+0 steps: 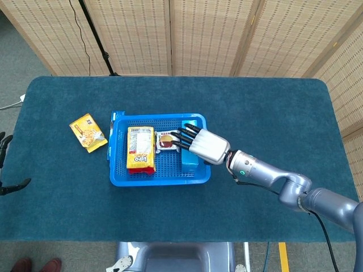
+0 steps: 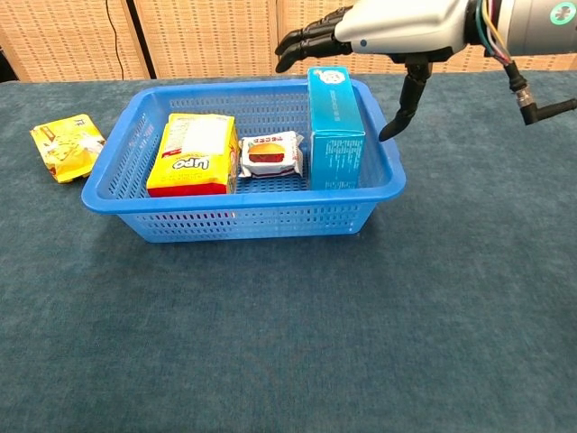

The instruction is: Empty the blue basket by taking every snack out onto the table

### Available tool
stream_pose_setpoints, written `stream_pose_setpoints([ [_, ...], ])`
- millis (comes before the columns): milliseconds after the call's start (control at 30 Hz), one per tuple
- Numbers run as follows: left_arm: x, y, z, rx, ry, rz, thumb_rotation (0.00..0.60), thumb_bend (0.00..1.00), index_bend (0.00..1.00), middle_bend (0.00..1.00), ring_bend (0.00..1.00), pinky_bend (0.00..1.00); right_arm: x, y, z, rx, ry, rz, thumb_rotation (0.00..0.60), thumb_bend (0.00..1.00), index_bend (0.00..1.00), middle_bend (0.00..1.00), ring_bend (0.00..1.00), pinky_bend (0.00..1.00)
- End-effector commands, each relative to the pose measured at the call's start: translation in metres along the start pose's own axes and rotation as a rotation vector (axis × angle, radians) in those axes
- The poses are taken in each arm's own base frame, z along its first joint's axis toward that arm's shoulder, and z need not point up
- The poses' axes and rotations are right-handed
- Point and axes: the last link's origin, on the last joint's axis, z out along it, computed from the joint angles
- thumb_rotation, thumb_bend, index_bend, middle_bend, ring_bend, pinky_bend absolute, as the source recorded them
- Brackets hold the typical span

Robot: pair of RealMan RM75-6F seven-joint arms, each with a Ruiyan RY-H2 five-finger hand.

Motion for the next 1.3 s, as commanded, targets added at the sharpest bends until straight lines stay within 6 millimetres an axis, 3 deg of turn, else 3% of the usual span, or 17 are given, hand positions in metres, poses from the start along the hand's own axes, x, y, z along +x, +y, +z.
stream_pose_setpoints([
  [33, -0.001, 0.0, 0.002, 0.003, -0.002, 0.002, 0.6, 0.0, 0.0, 0.0, 0.0, 0.0, -0.002, -0.001, 0.006, 0.003, -0.013, -0.015, 0.6, 0.0, 0.11, 0.02, 0.0, 0.09],
  [533, -0.001, -0.002, 0.005, 0.011, -0.012, -0.005, 0.6, 0.0, 0.0, 0.0, 0.0, 0.0, 0.002, -0.016, 0.041, 0.016, 0.032, -0.055, 0.6, 0.0, 0.18, 0.09, 0.0, 0.17],
  [833, 0.001, -0.003, 0.005, 0.007, -0.013, -0.014, 0.6, 0.0, 0.0, 0.0, 0.0, 0.0, -0.012, -0.011, 0.058, -0.022, -0.033, -0.121, 0.6, 0.0, 0.2, 0.13, 0.01, 0.2],
  [933, 0.001, -0.004, 0.005, 0.01, -0.01, -0.018, 0.6, 0.0, 0.0, 0.0, 0.0, 0.0, -0.014, -0.013, 0.061, -0.02, -0.034, -0.127, 0.6, 0.0, 0.28, 0.21, 0.08, 0.29],
  [1167, 0.001, -0.005, 0.005, 0.008, -0.016, -0.024, 0.6, 0.0, 0.0, 0.0, 0.0, 0.0, -0.019, -0.024, 0.064, 0.015, -0.001, -0.118, 0.6, 0.0, 0.59, 0.5, 0.35, 0.51],
  [1300, 0.002, -0.006, 0.004, 0.01, -0.015, -0.028, 0.6, 0.0, 0.0, 0.0, 0.0, 0.0, -0.008, -0.024, 0.06, 0.025, 0.086, -0.098, 0.6, 0.06, 0.64, 0.56, 0.4, 0.56],
])
